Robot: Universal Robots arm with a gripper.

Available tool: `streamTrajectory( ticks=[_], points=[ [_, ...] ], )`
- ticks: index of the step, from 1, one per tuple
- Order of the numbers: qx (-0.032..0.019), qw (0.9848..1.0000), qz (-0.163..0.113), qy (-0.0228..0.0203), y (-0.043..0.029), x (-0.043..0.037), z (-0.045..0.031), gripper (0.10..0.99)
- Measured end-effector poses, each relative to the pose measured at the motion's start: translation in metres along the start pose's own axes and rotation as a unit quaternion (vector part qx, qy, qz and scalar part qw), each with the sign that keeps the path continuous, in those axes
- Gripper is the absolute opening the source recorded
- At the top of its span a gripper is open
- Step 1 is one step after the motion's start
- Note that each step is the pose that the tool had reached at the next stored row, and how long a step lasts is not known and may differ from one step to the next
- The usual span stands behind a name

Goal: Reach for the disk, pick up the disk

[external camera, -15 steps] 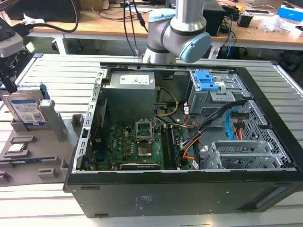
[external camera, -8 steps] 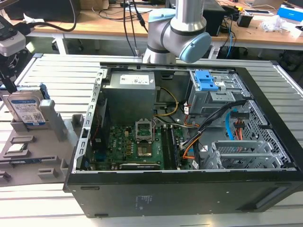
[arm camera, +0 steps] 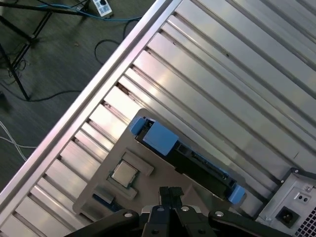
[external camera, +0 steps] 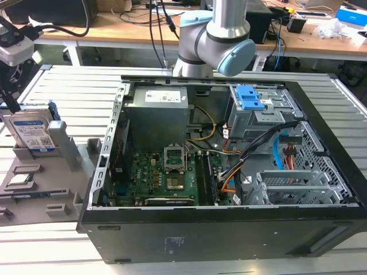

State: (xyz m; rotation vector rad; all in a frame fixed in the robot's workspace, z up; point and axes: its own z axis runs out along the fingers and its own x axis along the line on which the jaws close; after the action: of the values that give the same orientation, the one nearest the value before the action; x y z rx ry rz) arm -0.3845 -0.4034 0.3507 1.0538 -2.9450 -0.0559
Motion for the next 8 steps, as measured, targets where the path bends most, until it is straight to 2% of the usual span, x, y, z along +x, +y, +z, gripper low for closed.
streamTrajectory(
  ticks=[8],
  points=[
    [0.0, 0.9992, -0.041, 0.0016, 0.0, 0.0, 0.0, 0.106]
  ],
)
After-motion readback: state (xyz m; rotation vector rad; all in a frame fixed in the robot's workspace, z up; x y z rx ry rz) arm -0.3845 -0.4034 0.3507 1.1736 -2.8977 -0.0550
